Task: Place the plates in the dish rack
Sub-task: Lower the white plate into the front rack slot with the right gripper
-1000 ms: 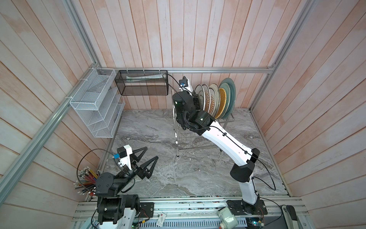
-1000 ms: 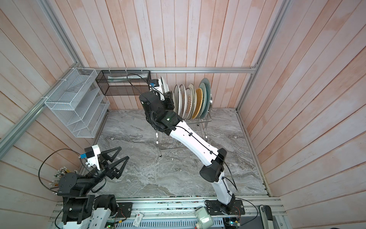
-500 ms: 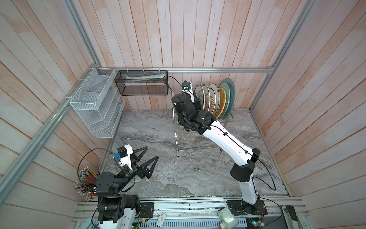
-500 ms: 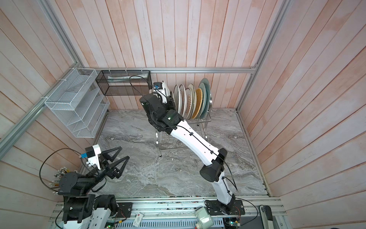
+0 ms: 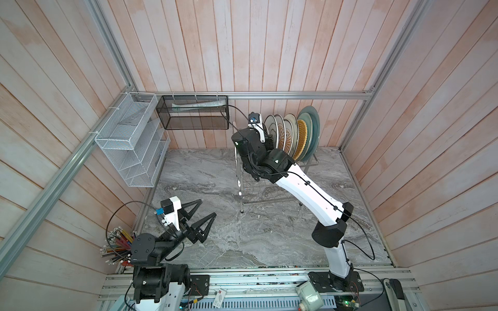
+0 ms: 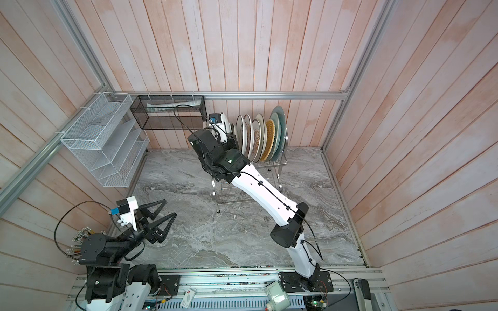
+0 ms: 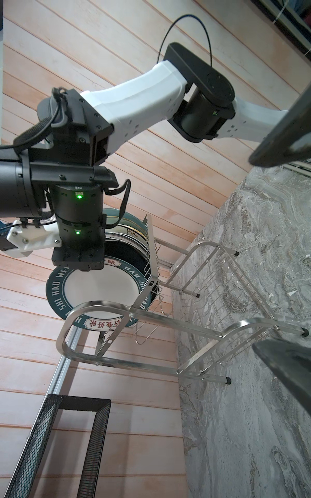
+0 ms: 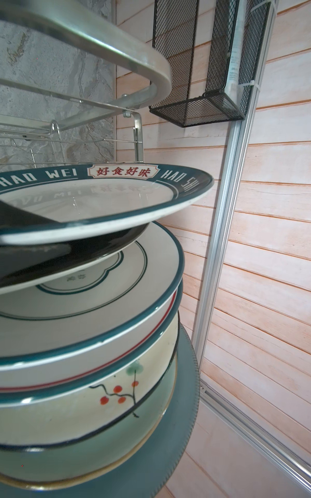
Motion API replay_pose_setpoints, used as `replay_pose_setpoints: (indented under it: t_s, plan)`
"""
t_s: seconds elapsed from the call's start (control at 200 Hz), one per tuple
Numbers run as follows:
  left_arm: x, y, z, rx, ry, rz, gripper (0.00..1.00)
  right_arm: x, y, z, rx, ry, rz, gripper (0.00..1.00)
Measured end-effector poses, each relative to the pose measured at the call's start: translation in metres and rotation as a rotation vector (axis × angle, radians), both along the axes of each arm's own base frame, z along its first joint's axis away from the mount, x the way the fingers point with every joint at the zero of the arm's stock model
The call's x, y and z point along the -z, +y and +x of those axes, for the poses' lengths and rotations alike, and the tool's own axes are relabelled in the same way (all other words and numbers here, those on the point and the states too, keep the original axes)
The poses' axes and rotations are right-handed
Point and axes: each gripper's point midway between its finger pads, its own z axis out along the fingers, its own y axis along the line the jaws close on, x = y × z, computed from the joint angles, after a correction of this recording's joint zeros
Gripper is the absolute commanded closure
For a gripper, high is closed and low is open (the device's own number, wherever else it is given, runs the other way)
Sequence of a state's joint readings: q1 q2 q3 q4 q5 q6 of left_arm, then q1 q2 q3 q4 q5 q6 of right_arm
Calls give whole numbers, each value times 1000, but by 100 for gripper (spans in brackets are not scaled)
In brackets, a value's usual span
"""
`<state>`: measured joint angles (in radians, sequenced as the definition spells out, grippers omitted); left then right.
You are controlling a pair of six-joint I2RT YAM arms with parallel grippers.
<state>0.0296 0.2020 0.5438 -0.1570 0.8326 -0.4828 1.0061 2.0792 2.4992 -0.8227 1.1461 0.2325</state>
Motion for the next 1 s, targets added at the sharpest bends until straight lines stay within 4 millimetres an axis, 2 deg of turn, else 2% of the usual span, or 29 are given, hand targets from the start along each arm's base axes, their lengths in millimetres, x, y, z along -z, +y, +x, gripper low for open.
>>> replay_pose_setpoints:
  t_s: [0.16, 0.47, 1.0]
  plan:
    - [0, 0, 0, 0, 0, 0, 0, 2, 3, -5, -6, 6, -6, 90]
    - [1, 0, 0, 2, 7, -5, 0, 7, 17, -18, -48, 23, 8, 86]
    - [3, -1, 2, 7, 17, -5, 0, 20, 23, -24, -84, 62, 31, 75]
